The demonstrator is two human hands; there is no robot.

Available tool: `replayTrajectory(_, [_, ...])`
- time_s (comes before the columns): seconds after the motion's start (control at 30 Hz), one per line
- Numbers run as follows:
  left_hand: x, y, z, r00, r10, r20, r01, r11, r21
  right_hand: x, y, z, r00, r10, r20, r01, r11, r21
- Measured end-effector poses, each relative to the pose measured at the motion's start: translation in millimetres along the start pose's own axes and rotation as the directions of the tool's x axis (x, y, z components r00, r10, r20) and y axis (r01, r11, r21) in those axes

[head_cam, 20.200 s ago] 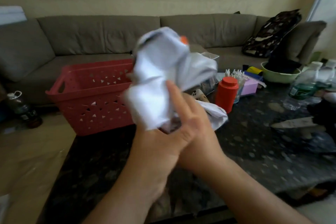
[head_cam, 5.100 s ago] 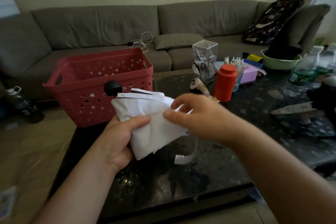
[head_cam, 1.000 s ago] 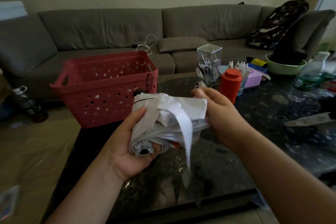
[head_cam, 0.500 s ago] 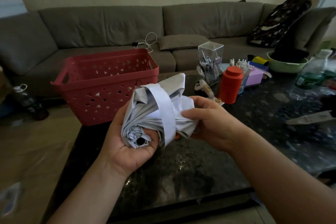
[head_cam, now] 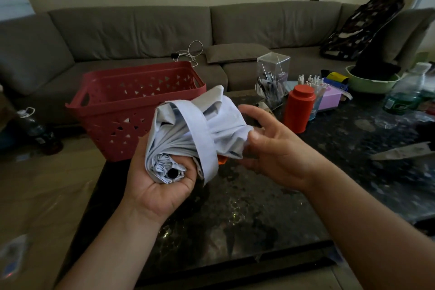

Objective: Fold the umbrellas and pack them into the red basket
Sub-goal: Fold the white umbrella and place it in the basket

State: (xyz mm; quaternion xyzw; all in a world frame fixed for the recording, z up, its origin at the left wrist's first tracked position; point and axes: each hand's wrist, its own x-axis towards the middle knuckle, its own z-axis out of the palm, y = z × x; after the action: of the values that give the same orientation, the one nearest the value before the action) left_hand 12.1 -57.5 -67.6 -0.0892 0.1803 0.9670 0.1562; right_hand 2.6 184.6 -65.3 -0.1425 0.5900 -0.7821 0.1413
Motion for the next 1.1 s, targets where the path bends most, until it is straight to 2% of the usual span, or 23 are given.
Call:
replayTrajectory(0.1, [-0.8, -2.9, 1.9, 0.999, -0.017, 0.037, 0.017, 1.0, 0.0, -2.0, 0.1, -2.8, 0.999, -0.01, 0.05, 0.017, 0.989, -0.149])
replayTrajectory(0.17, [-2.6, -2.8, 3.4, 0.996, -0.027, 0.084, 0.024, 0.999, 0.04, -2.6, -1.4, -5.6, 1.0, 0.012, 0.028, -0.007, 0.986, -0.166])
replayTrajectory(0.33, [3.5, 5.3, -4.2, 0.983, -0.063, 0.17, 0.045, 0.993, 0.105, -2.2, -2.9, -19.2, 0.998, 0.05, 0.034, -0.055, 0.988, 0.141])
replayTrajectory(0.43, [8.1, 4.4, -6.5, 0.968, -0.102, 0.229, 0.083, 0.992, 0.092, 0.0, -0.8, -20.4, 0.996, 0.055, 0.068, -0.062, 0.992, 0.106])
replayTrajectory(0.5, [9.3, 4.4, -8.5, 0.973, -0.088, 0.215, 0.074, 0.995, 0.072, 0.5, -3.9, -18.2, 0.996, 0.071, 0.054, -0.074, 0.996, 0.056])
replayTrajectory(0.6, [9.6, 3.3, -11.0, 0.956, -0.11, 0.271, 0.092, 0.993, 0.078, 1.3, -6.8, -11.5, 0.997, 0.08, 0.022, -0.082, 0.989, 0.12])
replayTrajectory(0.67, [8.1, -4.0, -9.4, 0.936, -0.189, 0.296, 0.163, 0.981, 0.109, 3.6, -5.1, -8.5, 0.996, 0.078, 0.035, -0.082, 0.985, 0.149])
replayTrajectory(0.73, [4.6, -6.9, -5.9, 0.876, -0.265, 0.402, 0.236, 0.964, 0.123, 5.5, -4.7, -7.1, 0.999, 0.036, -0.009, -0.032, 0.959, 0.282])
replayTrajectory(0.8, [6.4, -2.4, -9.1, 0.909, -0.243, 0.337, 0.236, 0.97, 0.063, 4.5, -7.0, -9.3, 0.995, -0.022, -0.101, 0.068, 0.874, 0.482])
replayTrajectory(0.83, [7.4, 0.6, -10.5, 0.922, -0.222, 0.318, 0.224, 0.974, 0.029, 2.5, -8.8, -9.6, 0.992, -0.049, -0.12, 0.106, 0.844, 0.525])
replayTrajectory(0.9, [9.4, 4.0, -11.2, 0.932, -0.195, 0.305, 0.191, 0.981, 0.043, 0.3, -7.5, -8.4, 0.993, -0.029, -0.111, 0.078, 0.881, 0.467])
replayTrajectory(0.93, [11.5, 5.8, -15.0, 0.924, -0.211, 0.32, 0.208, 0.977, 0.042, 0.3, -3.5, -7.3, 0.994, 0.028, -0.108, 0.015, 0.927, 0.374])
replayTrajectory(1.0, [10.4, 9.7, -18.4, 0.943, -0.205, 0.263, 0.187, 0.978, 0.093, 2.1, 6.3, -5.6, 0.977, 0.155, -0.148, -0.133, 0.981, 0.144])
replayTrajectory(1.03, [10.3, 10.8, -18.3, 0.952, -0.189, 0.24, 0.161, 0.978, 0.129, 3.4, 8.0, -4.0, 0.96, 0.185, -0.211, -0.173, 0.982, 0.075])
replayTrajectory(1.1, [11.0, 7.1, -12.6, 0.968, -0.13, 0.216, 0.09, 0.979, 0.182, 7.5, 2.8, -2.4, 0.884, 0.164, -0.437, -0.154, 0.986, 0.059])
